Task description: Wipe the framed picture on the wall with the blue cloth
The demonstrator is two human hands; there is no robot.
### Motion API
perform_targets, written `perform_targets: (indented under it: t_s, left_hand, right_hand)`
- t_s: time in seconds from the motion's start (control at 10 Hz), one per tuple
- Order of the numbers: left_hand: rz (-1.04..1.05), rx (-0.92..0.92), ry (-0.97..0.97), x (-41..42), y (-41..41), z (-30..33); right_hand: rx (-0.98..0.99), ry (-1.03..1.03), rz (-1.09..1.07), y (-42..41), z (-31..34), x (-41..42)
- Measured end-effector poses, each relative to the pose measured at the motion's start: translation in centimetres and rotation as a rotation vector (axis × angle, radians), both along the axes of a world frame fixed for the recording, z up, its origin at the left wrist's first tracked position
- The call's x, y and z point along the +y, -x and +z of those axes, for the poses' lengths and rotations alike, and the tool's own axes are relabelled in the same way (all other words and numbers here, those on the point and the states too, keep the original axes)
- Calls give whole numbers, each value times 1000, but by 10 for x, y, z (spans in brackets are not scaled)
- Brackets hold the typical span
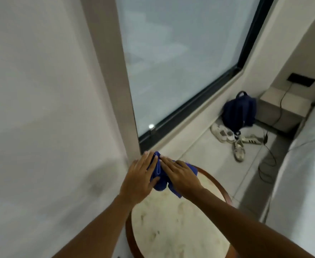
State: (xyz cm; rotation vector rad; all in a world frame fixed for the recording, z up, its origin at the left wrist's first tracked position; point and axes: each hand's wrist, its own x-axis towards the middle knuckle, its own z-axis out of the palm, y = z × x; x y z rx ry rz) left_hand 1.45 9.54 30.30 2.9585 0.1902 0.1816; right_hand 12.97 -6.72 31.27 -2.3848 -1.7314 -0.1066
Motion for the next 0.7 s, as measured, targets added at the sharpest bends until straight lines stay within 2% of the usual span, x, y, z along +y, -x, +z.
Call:
perform_targets:
  t_s: [0.1,0.2,0.3,0.4,0.5,0.6,0.7]
  left_hand:
    - [-30,57,56,-21,-10,-87]
    - [-51,161,121,-41,-21,-222]
    - [-84,222,114,-51,-20,-303]
    - [-122,277,11,-62,-14,-391]
    - [-110,283,-47,-61,-12,-414]
    - [-53,320,-84,-64,-18,-404]
    - [-93,479,-90,-62,-23,-372]
  right_hand:
    - [50,85,-23,-12,-79,-22]
    - [116,181,-43,-26,-213,-47]
    - [158,231,-59,-28,-293,-60]
    - [211,225,-211,-16,-387,-74]
    - [248,215,-313,-7,-416,-79]
    - [283,296,-327,-9,-411,-74]
    - [325,482,-277,-17,-376,-68]
